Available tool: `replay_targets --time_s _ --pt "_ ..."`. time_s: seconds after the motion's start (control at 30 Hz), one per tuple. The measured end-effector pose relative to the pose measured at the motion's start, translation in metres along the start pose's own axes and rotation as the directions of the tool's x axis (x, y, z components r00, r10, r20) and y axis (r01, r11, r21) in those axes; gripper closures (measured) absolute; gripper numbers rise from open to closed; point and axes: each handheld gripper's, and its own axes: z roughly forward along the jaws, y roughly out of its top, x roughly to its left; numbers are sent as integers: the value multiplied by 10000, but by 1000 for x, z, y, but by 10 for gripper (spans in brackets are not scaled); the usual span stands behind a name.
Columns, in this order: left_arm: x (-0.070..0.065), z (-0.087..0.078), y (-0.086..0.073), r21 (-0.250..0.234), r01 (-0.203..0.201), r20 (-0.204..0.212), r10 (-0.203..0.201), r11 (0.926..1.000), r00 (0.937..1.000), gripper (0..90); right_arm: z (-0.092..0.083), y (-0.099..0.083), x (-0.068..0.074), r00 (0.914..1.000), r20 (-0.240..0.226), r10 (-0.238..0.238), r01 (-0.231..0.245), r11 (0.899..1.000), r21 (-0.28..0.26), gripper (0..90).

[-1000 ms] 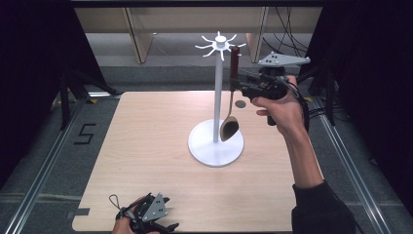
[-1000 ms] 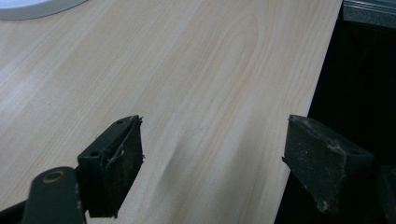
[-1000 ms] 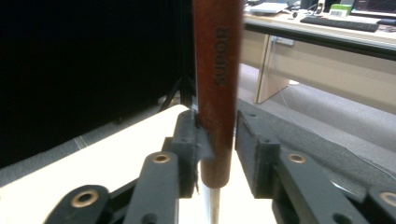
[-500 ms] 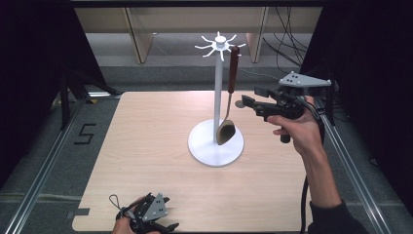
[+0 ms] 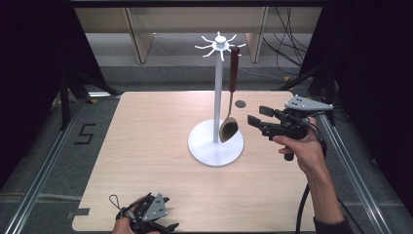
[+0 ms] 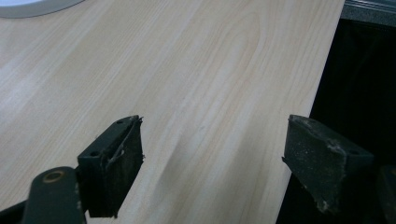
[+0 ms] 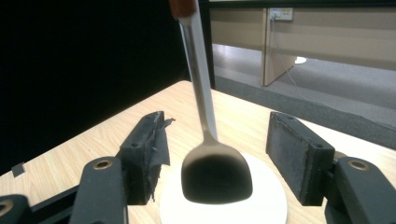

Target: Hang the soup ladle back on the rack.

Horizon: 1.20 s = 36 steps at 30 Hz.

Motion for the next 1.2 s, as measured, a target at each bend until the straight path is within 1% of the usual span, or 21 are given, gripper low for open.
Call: replay_targets --time_s 0.07,0.1,0.17,0.2,0.23,0.27,0.3,0.4,0.43,0.53,0.63,0.67,0.7,0.73,0.8,0.83,1.0,1.03,1.13,1.17,1.2 --pt "0 -1 0 149 -121 -86 122 9998 9999 189 -1 -5 -2 9999 -39 124 -123 9999 50 387" --pt "0 0 0 95 -111 -66 111 9999 9999 190 0 -7 -5 9999 31 -102 102 9999 -22 387" --pt "1 0 0 87 -133 -70 134 9999 9999 189 0 -9 -6 10000 -28 31 -31 9999 157 387" --pt "1 -1 0 58 -121 -74 121 9999 9999 189 -1 -10 -4 9993 -64 363 -362 9990 260 387" --pt "0 -1 0 62 -132 -73 133 9999 9999 189 0 -11 -7 9999 -7 101 -101 9999 137 387" --pt "0 -1 0 70 -122 -72 123 9999 9999 189 -1 -12 -6 9995 5 310 -310 9991 301 386" --pt "0 -1 0 66 -120 -63 120 9999 9999 190 -1 -13 -7 9999 95 68 -70 9996 256 387" --pt "0 0 0 76 -109 -54 109 9999 9999 190 -1 -17 -9 9999 103 65 -68 9995 322 386" --pt "0 0 0 87 -123 -47 123 9999 9999 189 -2 -18 -9 9995 174 256 -264 9985 471 385" --pt "0 0 0 -13 -19 -4 19 10000 10000 189 -2 -21 -13 9995 325 -42 29 9992 394 385" --pt "0 0 0 45 -91 -46 91 9999 9999 189 -2 -24 -13 9997 171 199 -209 9976 660 383" --pt "-1 0 0 -74 56 25 -56 10000 10000 189 -1 -25 -15 9988 413 -270 247 9981 561 383" --pt "1 -1 0 39 -87 -50 87 10000 9999 189 -1 -26 -13 9997 171 169 -181 9972 727 382" --pt "1 -1 0 34 -77 -49 77 10000 10000 190 -1 -27 -12 9992 304 262 -287 9960 852 382" --pt "1 -1 0 18 -70 -36 70 10000 10000 189 1 -29 -15 9995 291 -128 107 9972 737 381" --pt "1 -1 0 19 -75 -39 75 10000 10000 189 1 -30 -12 9996 176 226 -240 9961 843 381" --pt "1 -1 0 34 -83 -31 83 10000 10000 189 4 -34 -11 9999 146 -16 1 9946 1040 376" --pt "1 -1 0 34 -97 -31 97 9999 9999 189 5 -35 -12 9997 142 -222 206 9945 1029 375" --pt "1 -2 0 25 -83 -45 83 10000 10000 189 6 -37 -7 9998 130 141 -156 9919 1260 370" --pt "1 -2 0 12 -85 -59 85 10000 9999 189 8 -39 -8 9999 137 -32 16 9941 1084 368" --pt "1 -2 0 -4 -72 -63 72 10000 10000 190 8 -39 -7 10000 85 -21 9 9911 1330 367"
